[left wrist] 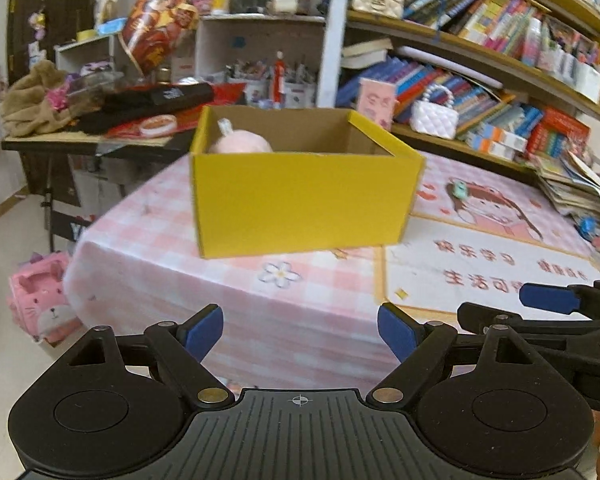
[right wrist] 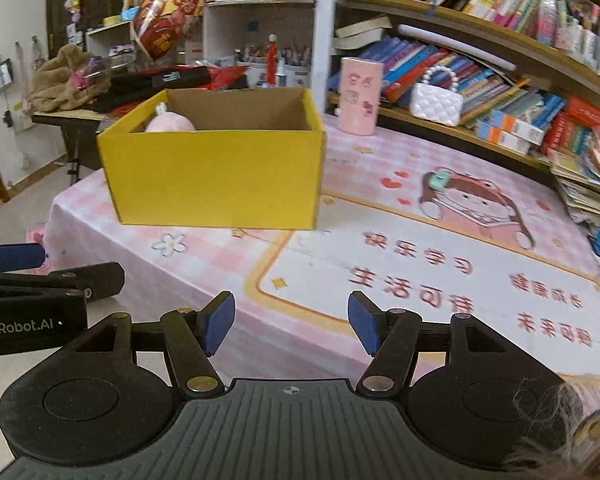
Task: Organize objects
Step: 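Move both empty tools back toward the mint-green clip and blue object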
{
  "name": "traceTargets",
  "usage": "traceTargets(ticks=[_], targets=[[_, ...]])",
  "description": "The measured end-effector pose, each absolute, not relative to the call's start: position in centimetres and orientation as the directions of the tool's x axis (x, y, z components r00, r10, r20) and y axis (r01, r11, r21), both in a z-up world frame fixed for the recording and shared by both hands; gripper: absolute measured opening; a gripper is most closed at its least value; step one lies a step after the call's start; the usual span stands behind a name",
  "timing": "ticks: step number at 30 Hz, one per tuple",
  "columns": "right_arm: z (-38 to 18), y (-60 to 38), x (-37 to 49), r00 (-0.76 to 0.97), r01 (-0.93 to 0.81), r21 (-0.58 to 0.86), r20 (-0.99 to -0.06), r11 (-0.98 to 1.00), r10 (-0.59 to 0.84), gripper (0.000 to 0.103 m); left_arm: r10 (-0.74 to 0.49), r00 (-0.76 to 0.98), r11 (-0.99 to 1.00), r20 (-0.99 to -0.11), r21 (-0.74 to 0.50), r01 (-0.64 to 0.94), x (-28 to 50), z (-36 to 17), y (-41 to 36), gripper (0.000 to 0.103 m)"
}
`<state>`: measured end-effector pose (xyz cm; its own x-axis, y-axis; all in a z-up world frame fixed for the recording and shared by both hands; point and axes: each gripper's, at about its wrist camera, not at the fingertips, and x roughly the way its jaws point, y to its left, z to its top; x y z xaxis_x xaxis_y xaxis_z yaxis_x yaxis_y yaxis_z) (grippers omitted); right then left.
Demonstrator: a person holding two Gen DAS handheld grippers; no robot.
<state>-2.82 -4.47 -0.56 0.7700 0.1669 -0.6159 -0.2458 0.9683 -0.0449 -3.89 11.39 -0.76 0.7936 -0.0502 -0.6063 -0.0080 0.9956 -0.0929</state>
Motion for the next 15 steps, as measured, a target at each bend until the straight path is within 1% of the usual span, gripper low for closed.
traceTargets(ticks=[15], targets=[[-0.7,-10.2,-4.9,0.782,-0.035,-0.051,-0.623,0.998,-0.005,0.064,-0.21,0.757,0.976,-0.618,-0.085,0.201,-3.0,-1.2,5.5,0.087]])
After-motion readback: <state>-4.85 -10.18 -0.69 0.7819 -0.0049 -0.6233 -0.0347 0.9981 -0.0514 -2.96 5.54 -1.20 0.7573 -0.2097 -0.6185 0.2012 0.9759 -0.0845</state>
